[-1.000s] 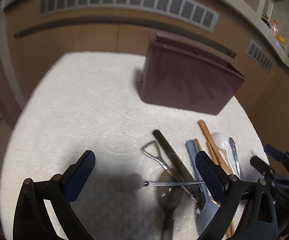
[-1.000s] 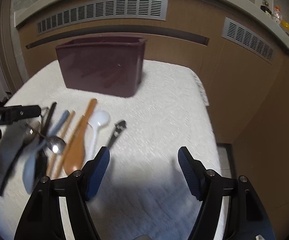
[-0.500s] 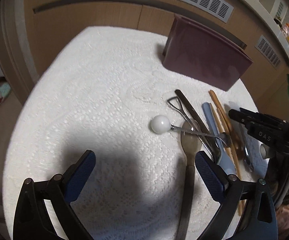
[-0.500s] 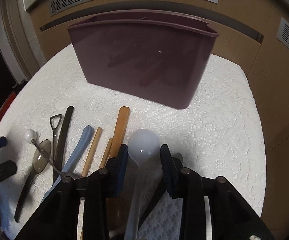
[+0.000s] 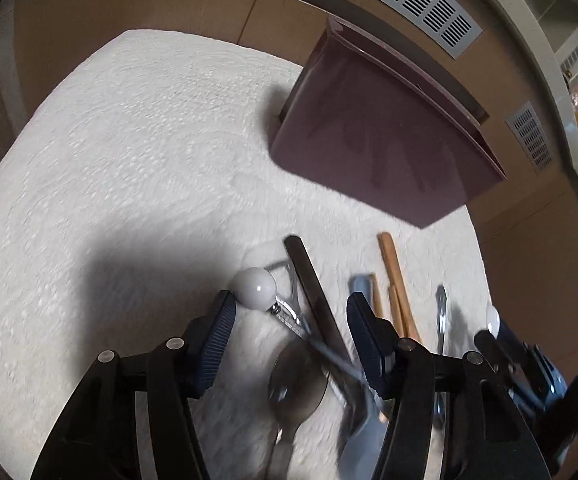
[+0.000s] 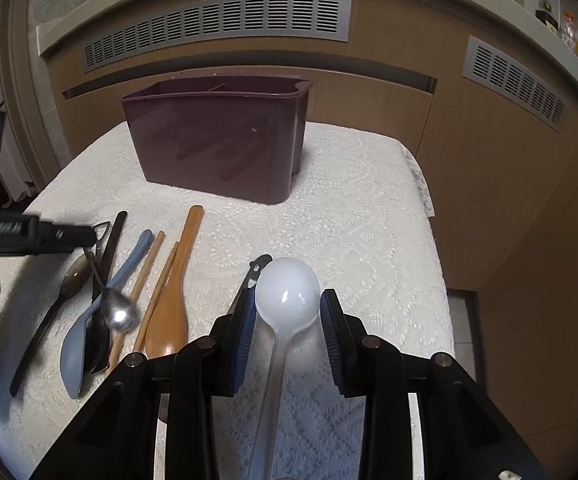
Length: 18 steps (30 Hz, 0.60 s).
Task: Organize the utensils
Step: 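Grasp the white-ball-handled metal spoon with the left tool while the right holds the white spoon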
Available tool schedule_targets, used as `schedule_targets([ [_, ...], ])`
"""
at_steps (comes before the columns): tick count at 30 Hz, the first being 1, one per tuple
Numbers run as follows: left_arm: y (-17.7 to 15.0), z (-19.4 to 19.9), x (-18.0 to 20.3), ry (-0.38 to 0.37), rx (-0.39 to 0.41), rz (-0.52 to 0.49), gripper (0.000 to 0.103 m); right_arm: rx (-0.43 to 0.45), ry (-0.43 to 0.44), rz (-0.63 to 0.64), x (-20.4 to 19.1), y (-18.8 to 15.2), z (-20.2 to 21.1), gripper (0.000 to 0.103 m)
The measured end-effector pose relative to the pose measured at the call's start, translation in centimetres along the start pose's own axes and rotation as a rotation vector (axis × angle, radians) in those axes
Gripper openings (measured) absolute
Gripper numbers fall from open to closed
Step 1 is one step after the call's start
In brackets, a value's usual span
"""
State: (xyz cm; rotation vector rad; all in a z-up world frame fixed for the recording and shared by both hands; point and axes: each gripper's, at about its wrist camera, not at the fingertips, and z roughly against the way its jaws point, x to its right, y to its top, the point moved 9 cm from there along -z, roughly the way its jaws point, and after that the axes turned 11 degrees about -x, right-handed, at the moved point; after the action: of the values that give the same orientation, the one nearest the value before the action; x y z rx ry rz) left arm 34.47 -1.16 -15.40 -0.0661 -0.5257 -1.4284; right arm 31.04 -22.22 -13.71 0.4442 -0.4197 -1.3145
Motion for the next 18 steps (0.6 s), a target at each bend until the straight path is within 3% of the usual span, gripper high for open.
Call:
schedule_targets([
  [4, 0.8, -1.2, 2.0, 0.035, 0.006, -0.049, 0.055, -0.011, 0.014, -0.029, -0.1, -0.1, -0.5, 0.03],
  [7, 0.8, -1.7, 2.8, 0.103, 0.033, -0.11, 0.029, 0.001, 0.025, -0.046, -0.1, 0.2, -0.5, 0.031],
  [8, 1.0, -2.0, 2.9, 0.121, 0.04, -0.128, 0.026, 0.009, 0.032, -0.049, -0.1, 0.3, -0.4, 0.031],
  [13, 1.1, -1.6, 3.3, 0.152, 0.093, -0.194, 0.023, 0.058, 0.049, -0.05, -0.1, 0.7, 0.6, 0.031],
  [18, -0.1, 2.7, 4.6, 0.115, 0.2, -0.279, 0.023, 0.107, 0.072, -0.033, -0.1, 1.1, 2.6, 0.031],
])
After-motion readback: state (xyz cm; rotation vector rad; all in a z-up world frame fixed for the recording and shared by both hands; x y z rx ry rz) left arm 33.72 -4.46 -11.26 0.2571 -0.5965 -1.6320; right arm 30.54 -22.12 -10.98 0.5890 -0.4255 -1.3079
